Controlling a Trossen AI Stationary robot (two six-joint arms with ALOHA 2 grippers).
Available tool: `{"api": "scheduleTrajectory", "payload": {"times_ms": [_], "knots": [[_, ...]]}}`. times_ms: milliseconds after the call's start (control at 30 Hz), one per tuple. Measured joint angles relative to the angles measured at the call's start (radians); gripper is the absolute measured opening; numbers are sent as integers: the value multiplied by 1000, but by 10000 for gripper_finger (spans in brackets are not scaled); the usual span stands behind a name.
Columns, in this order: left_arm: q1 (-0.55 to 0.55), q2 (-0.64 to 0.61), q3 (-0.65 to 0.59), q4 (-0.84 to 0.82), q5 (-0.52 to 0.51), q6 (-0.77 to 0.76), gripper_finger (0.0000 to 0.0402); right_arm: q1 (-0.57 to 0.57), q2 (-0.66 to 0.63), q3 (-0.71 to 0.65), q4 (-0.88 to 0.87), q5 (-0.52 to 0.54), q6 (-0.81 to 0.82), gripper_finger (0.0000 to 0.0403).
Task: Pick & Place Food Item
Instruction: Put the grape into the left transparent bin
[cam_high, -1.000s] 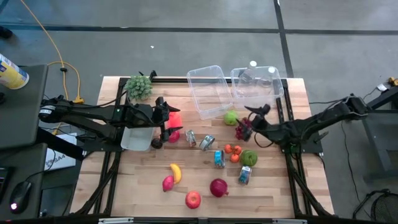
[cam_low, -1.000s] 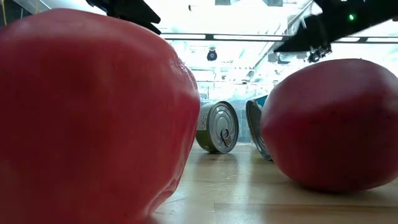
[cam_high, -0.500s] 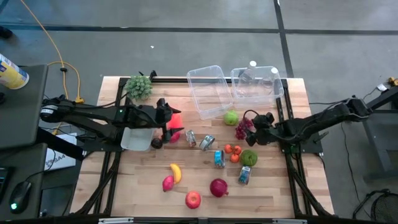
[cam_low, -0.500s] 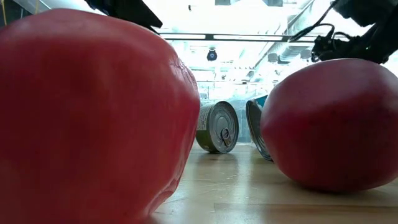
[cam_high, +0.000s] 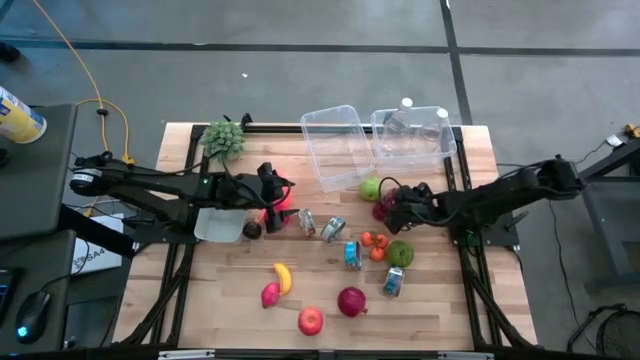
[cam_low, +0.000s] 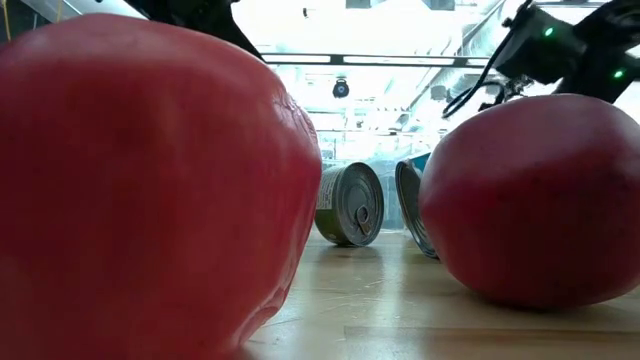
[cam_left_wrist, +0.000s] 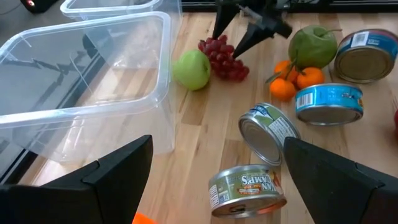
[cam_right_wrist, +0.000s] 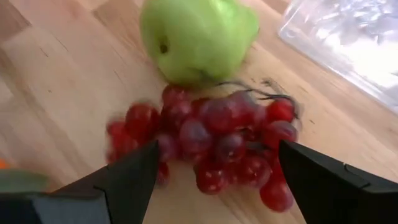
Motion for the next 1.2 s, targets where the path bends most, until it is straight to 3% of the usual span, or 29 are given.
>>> {"api": "scheduleTrajectory", "payload": {"times_ms": [167,333,833,1033,1200], "knots": [[0,-1,0,0,0,0,351,-53,90,4,63,-49,-28,311],[0,-1,0,0,0,0,351,-85,145,4,84,-52,-51,274],[0,-1,0,0,0,0,351,-66,139,19,116,-74,-134,15],[0,-1,-1,0,-1,0,351,2,104,99,106,-146,-211,13],[0,-1,-1,0,-1,1,351,45,82,190,112,-73,-358,7]]}}
